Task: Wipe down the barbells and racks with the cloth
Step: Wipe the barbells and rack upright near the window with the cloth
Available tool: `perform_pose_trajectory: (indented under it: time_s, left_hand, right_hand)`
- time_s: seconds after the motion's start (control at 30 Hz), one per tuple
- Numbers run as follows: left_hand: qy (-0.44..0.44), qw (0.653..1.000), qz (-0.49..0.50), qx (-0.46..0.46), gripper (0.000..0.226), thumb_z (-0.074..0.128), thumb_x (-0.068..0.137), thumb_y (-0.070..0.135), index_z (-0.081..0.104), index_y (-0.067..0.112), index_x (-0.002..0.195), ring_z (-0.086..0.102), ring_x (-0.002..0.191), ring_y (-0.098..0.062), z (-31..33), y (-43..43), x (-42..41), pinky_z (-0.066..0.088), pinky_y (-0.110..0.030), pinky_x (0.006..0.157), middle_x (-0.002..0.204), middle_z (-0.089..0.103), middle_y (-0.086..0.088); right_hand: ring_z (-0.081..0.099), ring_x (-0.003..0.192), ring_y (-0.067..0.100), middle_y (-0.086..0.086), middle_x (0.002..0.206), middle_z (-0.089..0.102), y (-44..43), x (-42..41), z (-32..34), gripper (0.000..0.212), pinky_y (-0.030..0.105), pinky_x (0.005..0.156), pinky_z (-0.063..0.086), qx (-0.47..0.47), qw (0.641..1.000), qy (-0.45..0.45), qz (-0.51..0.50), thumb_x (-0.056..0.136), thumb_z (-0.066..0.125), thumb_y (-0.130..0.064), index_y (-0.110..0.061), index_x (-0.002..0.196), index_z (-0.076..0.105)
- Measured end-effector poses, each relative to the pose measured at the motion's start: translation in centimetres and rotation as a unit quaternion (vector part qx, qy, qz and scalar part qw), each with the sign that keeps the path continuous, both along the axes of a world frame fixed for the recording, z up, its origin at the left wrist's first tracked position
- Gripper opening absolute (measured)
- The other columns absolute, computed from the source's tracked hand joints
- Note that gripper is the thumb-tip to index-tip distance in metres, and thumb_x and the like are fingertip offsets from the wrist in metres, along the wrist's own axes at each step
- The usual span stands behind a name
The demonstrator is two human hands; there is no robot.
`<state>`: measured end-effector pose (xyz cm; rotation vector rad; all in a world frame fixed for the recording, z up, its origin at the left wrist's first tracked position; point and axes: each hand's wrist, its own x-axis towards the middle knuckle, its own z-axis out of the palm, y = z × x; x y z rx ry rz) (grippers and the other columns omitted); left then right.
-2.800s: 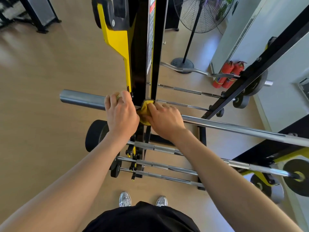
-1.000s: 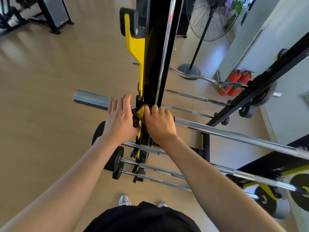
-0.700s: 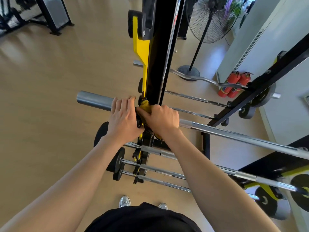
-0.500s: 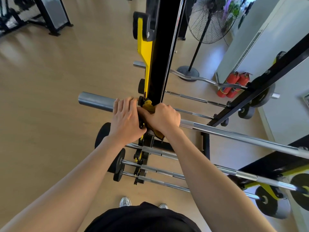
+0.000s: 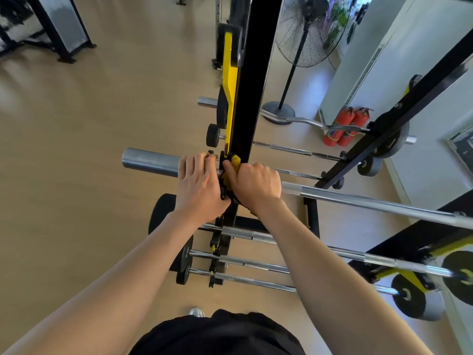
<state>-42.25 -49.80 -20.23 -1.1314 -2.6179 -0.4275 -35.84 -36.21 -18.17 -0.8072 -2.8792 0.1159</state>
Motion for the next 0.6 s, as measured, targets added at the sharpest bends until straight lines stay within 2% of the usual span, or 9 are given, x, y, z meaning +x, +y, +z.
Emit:
perform_pose_trajectory:
  time_s: [0.1, 0.2, 0.23, 0.27, 0.33, 0.37, 0.47, 0.53, 0.6]
  left_hand:
    - [0.004, 1.0, -0.004, 0.004, 0.093, 0.078, 0.071, 0.057, 0.044, 0.006, 0.14, 0.047, 0.129, -0.033, 0.0, -0.2, 0.0, 0.03, -0.051, 0.121, 0.139, 0.046, -0.013]
    - [0.0, 1.0, -0.006, 0.004, 0.097, 0.079, 0.07, 0.058, 0.043, 0.005, 0.142, 0.045, 0.13, -0.034, 0.0, -0.3, -0.1, 0.03, -0.051, 0.12, 0.14, 0.045, -0.013]
    - [-0.004, 1.0, -0.007, 0.002, 0.099, 0.08, 0.069, 0.058, 0.042, 0.005, 0.143, 0.044, 0.131, -0.034, 0.0, -0.3, -0.1, 0.029, -0.051, 0.12, 0.14, 0.045, -0.013]
    - [-0.006, 1.0, -0.009, 0.0, 0.1, 0.081, 0.068, 0.058, 0.041, 0.006, 0.144, 0.043, 0.131, -0.034, 0.0, -0.3, -0.1, 0.029, -0.051, 0.121, 0.141, 0.044, -0.013]
    - [-0.004, 1.0, -0.01, -0.003, 0.098, 0.082, 0.068, 0.057, 0.041, 0.008, 0.143, 0.043, 0.13, -0.033, 0.0, -0.2, -0.3, 0.029, -0.052, 0.12, 0.14, 0.043, -0.012]
    - [-0.003, 1.0, -0.009, -0.003, 0.097, 0.083, 0.068, 0.056, 0.041, 0.009, 0.143, 0.043, 0.129, -0.034, -0.1, -0.2, -0.3, 0.03, -0.052, 0.119, 0.139, 0.043, -0.012]
    - [-0.004, 1.0, -0.007, 0.002, 0.1, 0.084, 0.067, 0.055, 0.04, 0.01, 0.144, 0.044, 0.127, -0.035, -0.1, 0.0, -0.2, 0.033, -0.054, 0.117, 0.137, 0.044, -0.014]
    - [-0.006, 1.0, -0.004, 0.004, 0.103, 0.084, 0.066, 0.055, 0.038, 0.01, 0.146, 0.044, 0.127, -0.036, -0.1, 0.1, -0.2, 0.033, -0.054, 0.116, 0.137, 0.045, -0.015]
    - [-0.009, 1.0, 0.002, 0.014, 0.104, 0.083, 0.066, 0.053, 0.037, 0.01, 0.148, 0.045, 0.127, -0.037, -0.2, 0.2, 0.0, 0.034, -0.055, 0.116, 0.136, 0.046, -0.016]
  right_hand:
    - [0.062, 0.061, 0.022, -0.004, 0.06, 0.057, -1.3, -0.2, -0.9, 0.074, 0.038, 0.068, 0.053, 0.015, 0.998, 0.022, -0.049, 0.105, 0.016, -0.07, -0.022, 0.064, 0.054]
    - [0.069, 0.088, 0.019, -0.005, 0.093, 0.071, 0.2, 2.3, -1.3, 0.059, 0.039, 0.086, 0.055, 0.077, 0.995, 0.011, 0.07, 0.105, 0.02, -0.067, -0.026, 0.099, 0.062]
    - [0.069, 0.092, 0.017, -0.005, 0.101, 0.071, 1.8, 3.5, -1.0, 0.059, 0.039, 0.087, 0.055, 0.067, 0.993, -0.011, 0.096, 0.104, 0.02, -0.069, -0.027, 0.11, 0.061]
    - [0.068, 0.086, 0.015, -0.005, 0.099, 0.07, 3.7, 4.8, -0.7, 0.063, 0.037, 0.08, 0.056, 0.046, 0.994, -0.039, 0.089, 0.102, 0.018, -0.071, -0.026, 0.109, 0.061]
    - [0.06, 0.062, 0.015, -0.001, 0.076, 0.065, 7.0, 7.4, -0.3, 0.071, 0.034, 0.062, 0.05, 0.031, 0.998, -0.055, 0.003, 0.101, 0.013, -0.072, -0.021, 0.081, 0.058]
    - [0.056, 0.056, 0.018, 0.001, 0.067, 0.061, 7.7, 8.3, -0.2, 0.071, 0.034, 0.058, 0.046, 0.035, 0.998, -0.033, -0.05, 0.103, 0.015, -0.069, -0.02, 0.069, 0.054]
    - [0.06, 0.062, 0.025, -0.003, 0.058, 0.053, 5.9, 7.5, -1.4, 0.066, 0.036, 0.069, 0.041, 0.06, 0.986, 0.052, -0.149, 0.108, 0.02, -0.057, -0.021, 0.059, 0.047]
    - [0.063, 0.081, 0.026, -0.002, 0.077, 0.064, 3.0, 5.7, -1.9, 0.06, 0.041, 0.086, 0.045, 0.064, 0.986, 0.075, -0.133, 0.109, 0.02, -0.055, -0.021, 0.075, 0.057]
    - [0.061, 0.1, 0.027, 0.001, 0.102, 0.067, 0.4, 4.1, -2.6, 0.049, 0.045, 0.096, 0.044, 0.071, 0.994, 0.055, -0.06, 0.108, 0.026, -0.053, -0.021, 0.105, 0.062]
